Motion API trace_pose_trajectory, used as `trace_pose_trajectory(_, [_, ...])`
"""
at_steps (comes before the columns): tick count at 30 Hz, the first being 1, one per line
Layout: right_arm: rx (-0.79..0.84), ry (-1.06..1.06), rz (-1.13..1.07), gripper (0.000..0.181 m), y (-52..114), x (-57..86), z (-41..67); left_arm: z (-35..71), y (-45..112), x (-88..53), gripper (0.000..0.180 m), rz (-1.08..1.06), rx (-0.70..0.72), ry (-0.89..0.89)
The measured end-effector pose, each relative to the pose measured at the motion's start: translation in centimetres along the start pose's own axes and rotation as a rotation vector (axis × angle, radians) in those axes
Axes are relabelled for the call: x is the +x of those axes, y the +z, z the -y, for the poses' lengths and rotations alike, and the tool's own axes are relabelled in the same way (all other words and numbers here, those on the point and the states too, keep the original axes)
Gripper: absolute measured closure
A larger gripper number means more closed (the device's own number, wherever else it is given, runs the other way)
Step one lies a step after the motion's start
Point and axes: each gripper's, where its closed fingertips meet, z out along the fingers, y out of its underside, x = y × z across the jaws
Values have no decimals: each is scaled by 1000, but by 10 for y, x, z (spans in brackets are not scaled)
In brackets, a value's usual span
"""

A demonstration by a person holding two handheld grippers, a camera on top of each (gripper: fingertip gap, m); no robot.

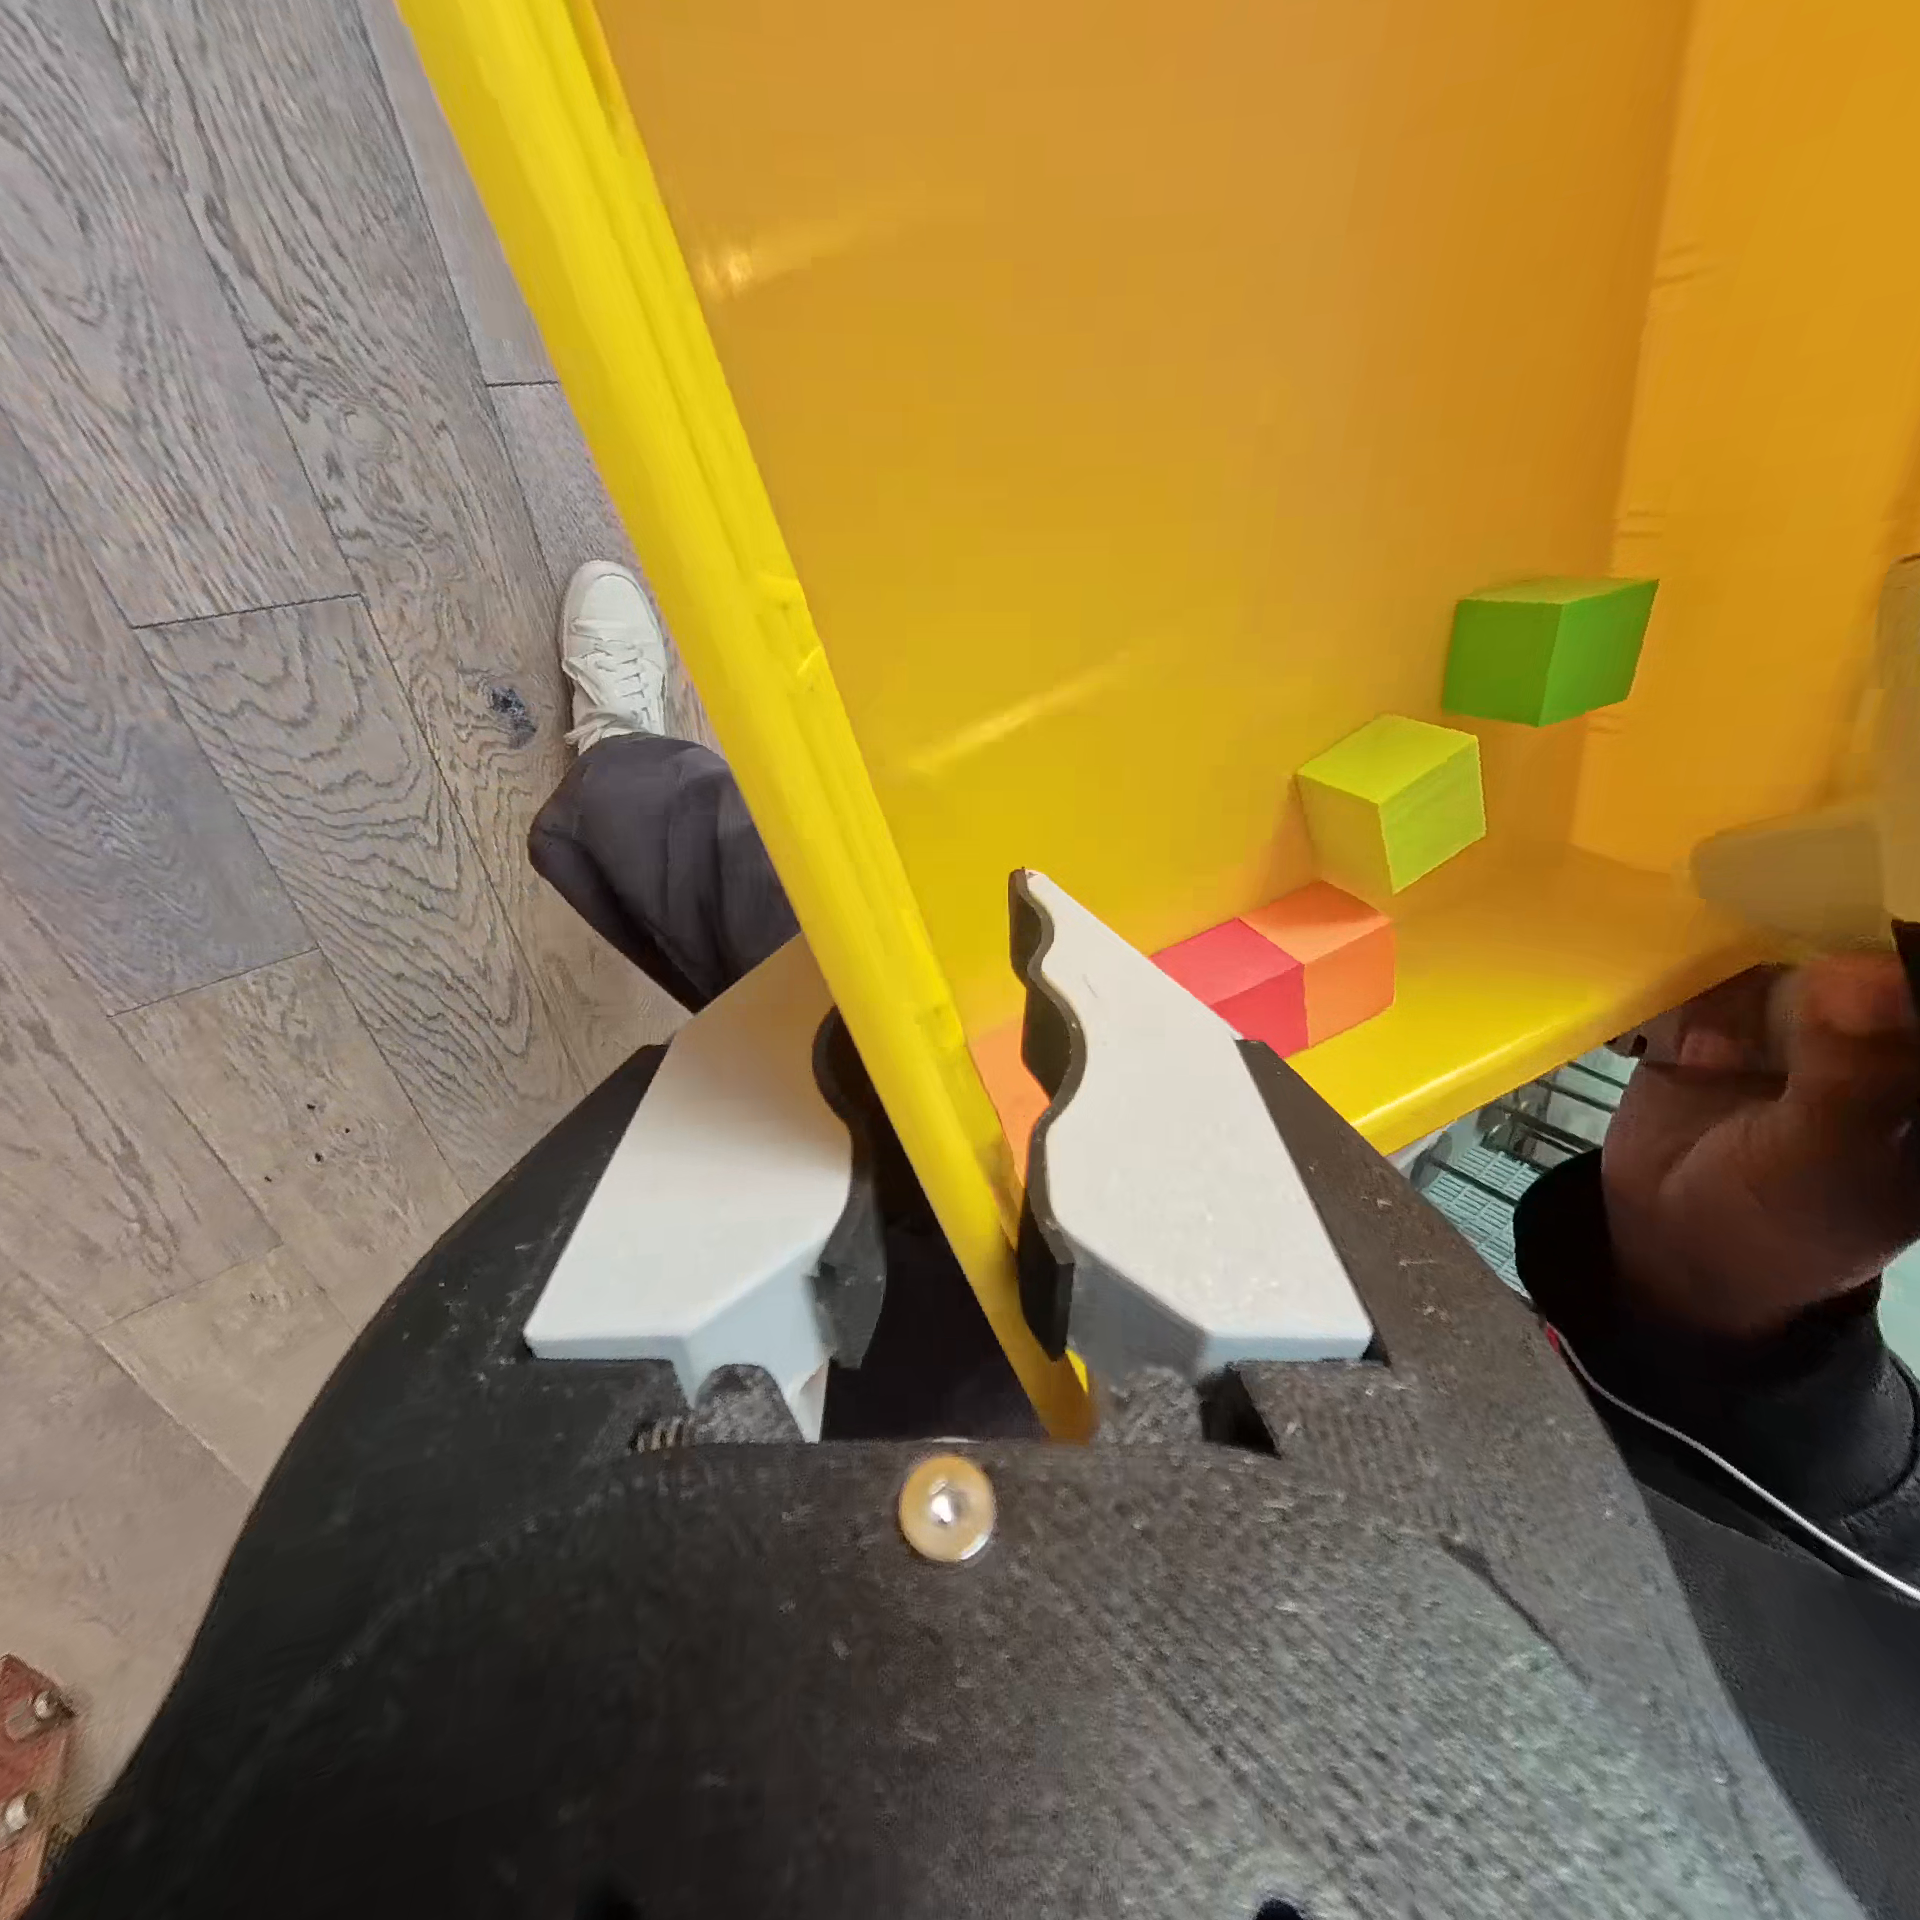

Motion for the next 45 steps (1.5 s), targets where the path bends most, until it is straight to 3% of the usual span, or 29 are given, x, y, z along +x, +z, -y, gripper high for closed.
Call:
trace_pose_trajectory(3, [-70,-20,58,177,102,59,41,100,5,20,141,-68,4,9])
trace_pose_trajectory(7, [-203,209,147,178,230,125,76,237,-12,59,79,-209,90,83])
trace_pose_trajectory(13, [-345,468,217,176,421,205,72,445,-6,-4,81,25,242,301])
trace_pose_trajectory(15, [-390,465,192,176,482,229,77,513,0,-27,82,-22,285,296])
trace_pose_trajectory(18, [-454,475,161,176,566,264,104,609,9,-63,84,-93,238,224])
trace_pose_trajectory(24, [-306,525,160,175,742,329,243,843,-22,-79,84,-216,275,201])
trace_pose_trajectory(26, [-233,570,177,176,806,355,286,934,-35,-84,84,-147,341,348])
trace_pose_trajectory(30, [-177,629,301,175,953,407,350,1098,-56,-68,84,-91,392,836])
trace_pose_trajectory(34, [-150,505,487,175,1110,448,420,1241,-44,-40,84,-10,264,1273])
trace_pose_trajectory(37, [-142,453,667,175,1218,467,488,1330,-7,-64,86,150,-119,1498])
trace_pose_trajectory(39, [-158,449,792,175,1281,477,538,1384,7,-90,110,224,-363,1538])
trace_pose_trajectory(40, [-170,446,846,175,1311,483,562,1407,9,-97,141,221,-462,1532])
trace_pose_trajectory(42, [-225,371,884,176,1373,502,594,1466,11,-100,153,226,-489,1543])
trace_pose_trajectory(45, [-257,289,905,176,1472,528,628,1561,27,-109,155,235,-484,1477])
